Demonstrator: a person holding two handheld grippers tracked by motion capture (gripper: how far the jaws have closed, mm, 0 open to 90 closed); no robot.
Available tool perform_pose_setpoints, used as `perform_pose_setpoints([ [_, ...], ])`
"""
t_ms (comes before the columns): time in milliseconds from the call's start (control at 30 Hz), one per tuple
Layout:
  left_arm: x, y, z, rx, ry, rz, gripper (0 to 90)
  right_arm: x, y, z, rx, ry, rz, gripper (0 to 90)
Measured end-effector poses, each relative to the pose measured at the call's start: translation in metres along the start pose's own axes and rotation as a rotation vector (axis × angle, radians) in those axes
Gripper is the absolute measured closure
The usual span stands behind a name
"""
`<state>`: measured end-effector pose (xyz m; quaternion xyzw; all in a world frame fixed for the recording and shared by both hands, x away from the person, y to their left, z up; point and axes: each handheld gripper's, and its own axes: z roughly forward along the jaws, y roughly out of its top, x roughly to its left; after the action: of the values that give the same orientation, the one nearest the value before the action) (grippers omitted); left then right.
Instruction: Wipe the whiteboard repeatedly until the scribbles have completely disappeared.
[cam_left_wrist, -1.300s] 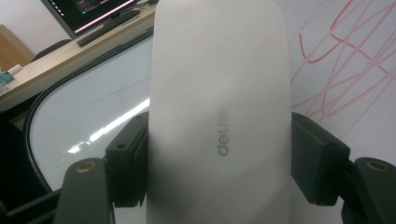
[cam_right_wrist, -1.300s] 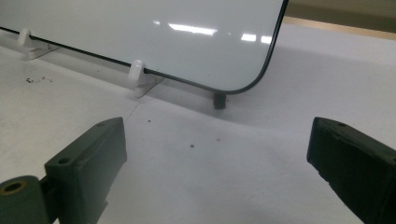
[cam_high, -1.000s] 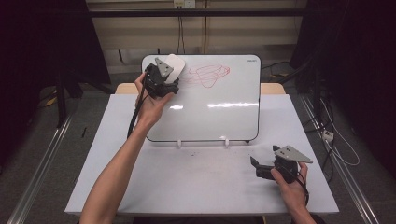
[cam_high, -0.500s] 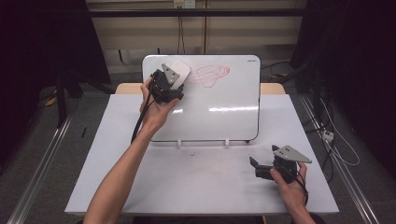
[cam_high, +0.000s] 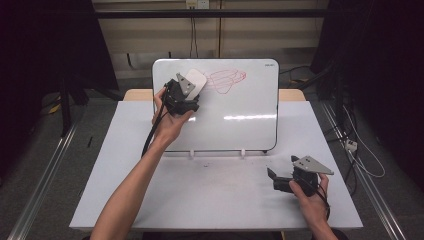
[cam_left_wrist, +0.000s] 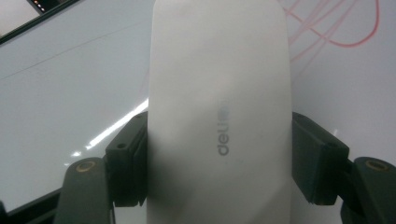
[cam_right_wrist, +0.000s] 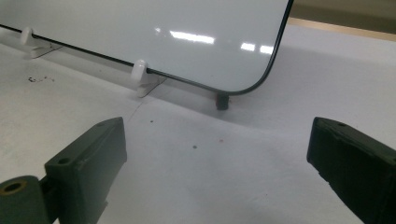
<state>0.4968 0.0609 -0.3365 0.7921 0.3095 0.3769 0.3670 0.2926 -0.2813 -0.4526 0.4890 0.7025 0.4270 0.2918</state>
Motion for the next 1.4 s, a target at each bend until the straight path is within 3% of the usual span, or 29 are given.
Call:
perform_pose_setpoints([
  [200, -0.005, -0.001, -0.001, 0.007, 0.003, 0.024, 30.9, 0.0, 0.0, 0.0, 0.0, 0.0, -0.001, 5.0],
  [700, -0.044, -0.019, -0.004, 0.014, -0.043, 0.117, 30.9, 0.002, 0.001, 0.001, -0.001, 0.003, -0.008, 5.0],
  [1133, -0.04, -0.018, -0.005, 0.011, -0.063, 0.115, 30.9, 0.001, 0.0, 0.001, -0.002, 0.003, -0.006, 5.0],
  [1400, -0.029, -0.015, -0.005, 0.011, -0.061, 0.104, 30.9, 0.001, 0.0, 0.001, -0.002, 0.005, -0.007, 5.0],
])
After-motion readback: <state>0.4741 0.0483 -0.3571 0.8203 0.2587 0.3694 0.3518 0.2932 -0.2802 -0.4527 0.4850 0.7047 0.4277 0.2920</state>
